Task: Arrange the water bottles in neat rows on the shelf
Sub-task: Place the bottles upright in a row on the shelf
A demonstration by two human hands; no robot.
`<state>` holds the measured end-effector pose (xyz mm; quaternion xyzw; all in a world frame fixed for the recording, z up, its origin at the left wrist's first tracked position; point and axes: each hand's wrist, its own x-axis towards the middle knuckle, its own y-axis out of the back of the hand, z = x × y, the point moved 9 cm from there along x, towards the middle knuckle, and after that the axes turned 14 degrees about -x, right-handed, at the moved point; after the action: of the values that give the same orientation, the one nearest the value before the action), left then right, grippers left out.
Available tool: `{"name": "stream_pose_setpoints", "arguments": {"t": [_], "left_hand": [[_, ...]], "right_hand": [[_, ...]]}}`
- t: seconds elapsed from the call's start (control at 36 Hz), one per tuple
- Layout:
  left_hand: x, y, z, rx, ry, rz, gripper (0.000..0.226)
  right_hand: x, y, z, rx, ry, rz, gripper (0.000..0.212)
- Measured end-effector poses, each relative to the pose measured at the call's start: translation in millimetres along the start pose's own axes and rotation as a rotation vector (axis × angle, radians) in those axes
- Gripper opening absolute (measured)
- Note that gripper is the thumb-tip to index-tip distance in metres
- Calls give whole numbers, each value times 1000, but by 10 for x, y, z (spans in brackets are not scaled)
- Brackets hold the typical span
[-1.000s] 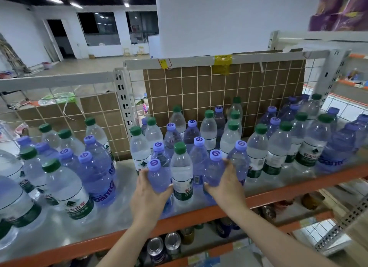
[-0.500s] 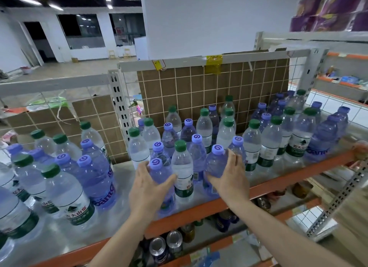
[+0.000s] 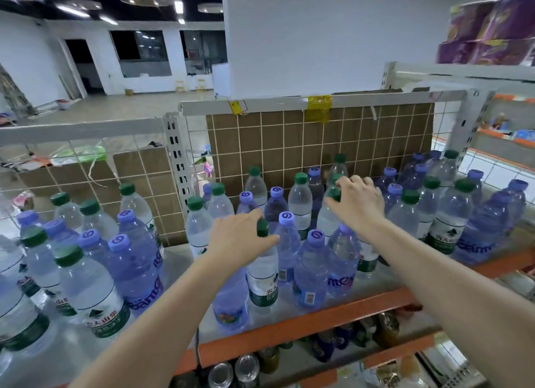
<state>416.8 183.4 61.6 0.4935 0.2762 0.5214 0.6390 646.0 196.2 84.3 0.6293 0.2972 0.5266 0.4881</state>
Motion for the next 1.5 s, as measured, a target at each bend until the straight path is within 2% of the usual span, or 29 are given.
{"name": "stream_pose_setpoints", "arguments": {"t": [0.17,0.31,0.44,0.58,0.75,0.83,1.0,1.11,1.17,1.33,1.5], "left_hand": [[89,-144,-74,-117,34,-37,34],[112,-96,-24,-184,21,15,28],[78,17,-6,-317,30,155,31],[28,387,65,-389,22,372,32],[-141,956,170,-620,-5,595,26],[-300,1299,213,-658,-12,741,25],[-674,1969,251,-762,-127,911,21],[-994,2429,169,-657,-144,1053,22],[-1119,2582,93,-613,-142,1068,23],[-1388,2746,-368,-563,-129,977,21],[-1569,2710,-1068,-508,-47,871,26]], "right_hand": [[149,-232,-88,-32,110,-193,37],[212,-274,-135,23,118,-208,28],[246,-280,-61,131,62,-170,28],[309,39,-4,269,-11,8,25],[331,734,-60,448,-61,270,25],[279,1103,-109,541,-75,391,24],[75,1810,-352,682,2,579,20],[-32,2131,-580,821,60,617,18],[-76,2234,-729,879,68,614,15],[-291,2350,-1369,994,133,530,22],[-634,2195,-2197,944,246,395,23]]}}
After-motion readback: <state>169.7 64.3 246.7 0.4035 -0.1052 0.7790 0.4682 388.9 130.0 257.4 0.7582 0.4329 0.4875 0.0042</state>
